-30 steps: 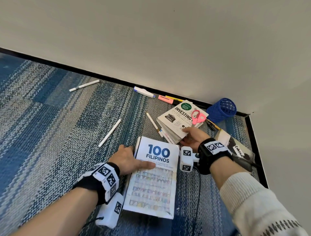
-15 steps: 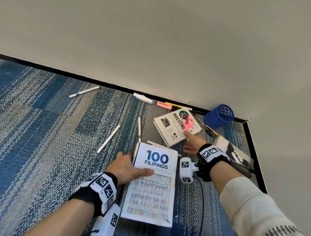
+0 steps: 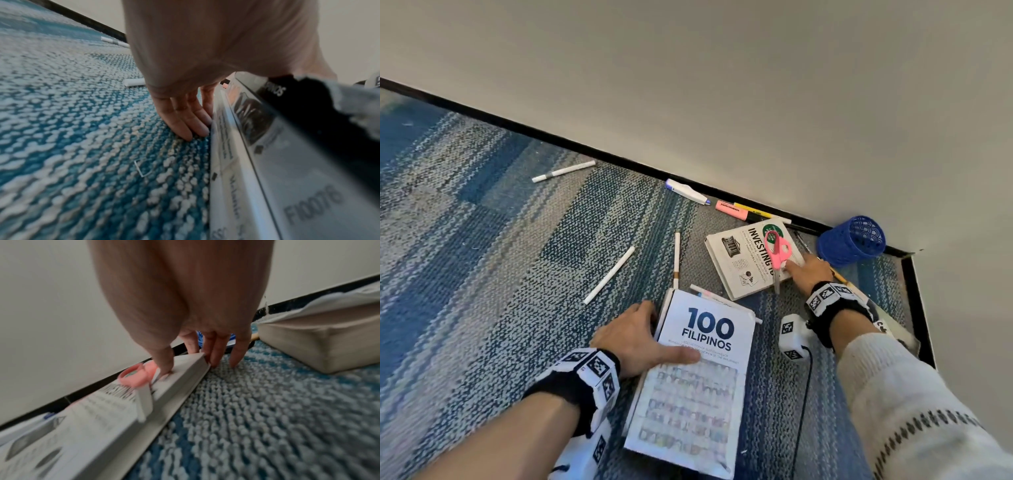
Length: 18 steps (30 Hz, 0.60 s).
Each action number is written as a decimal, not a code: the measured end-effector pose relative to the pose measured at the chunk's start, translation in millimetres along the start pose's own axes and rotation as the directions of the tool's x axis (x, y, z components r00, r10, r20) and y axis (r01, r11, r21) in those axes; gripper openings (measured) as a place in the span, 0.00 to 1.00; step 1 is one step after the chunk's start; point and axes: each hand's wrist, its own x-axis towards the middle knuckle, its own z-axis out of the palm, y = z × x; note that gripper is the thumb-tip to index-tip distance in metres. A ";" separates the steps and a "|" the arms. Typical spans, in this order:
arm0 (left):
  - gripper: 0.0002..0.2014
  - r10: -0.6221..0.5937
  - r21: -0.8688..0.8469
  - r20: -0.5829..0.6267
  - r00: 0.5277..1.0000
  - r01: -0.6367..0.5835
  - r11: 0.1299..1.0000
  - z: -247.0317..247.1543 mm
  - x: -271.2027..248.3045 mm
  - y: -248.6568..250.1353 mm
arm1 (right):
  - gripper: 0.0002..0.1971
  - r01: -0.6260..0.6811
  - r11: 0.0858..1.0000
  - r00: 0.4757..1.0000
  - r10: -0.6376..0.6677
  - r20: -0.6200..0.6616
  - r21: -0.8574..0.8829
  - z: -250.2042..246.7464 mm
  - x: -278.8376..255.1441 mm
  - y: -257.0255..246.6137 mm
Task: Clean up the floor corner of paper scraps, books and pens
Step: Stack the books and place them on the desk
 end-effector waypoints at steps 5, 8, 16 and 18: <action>0.74 -0.007 -0.032 0.006 1.000 0.007 0.999 -0.8 -4.8 1.8 | 0.27 -0.093 0.986 0.981 0.068 0.182 0.135 1.2 -3.5 -6.3; 0.72 -0.011 -0.049 -0.011 1.000 0.010 0.999 2.4 -6.6 2.2 | 0.41 -0.068 0.993 0.980 0.049 0.194 0.096 5.2 -7.8 -16.6; 0.64 0.005 -0.067 -0.032 0.999 -0.007 0.998 4.0 -5.5 0.5 | 0.31 -0.164 0.964 0.954 0.101 0.283 0.209 1.3 -14.7 -29.6; 0.66 0.004 -0.052 -0.019 1.000 -0.005 0.999 4.0 -5.0 0.2 | 0.20 -0.205 0.936 0.950 0.119 0.288 0.287 1.1 -14.5 -29.3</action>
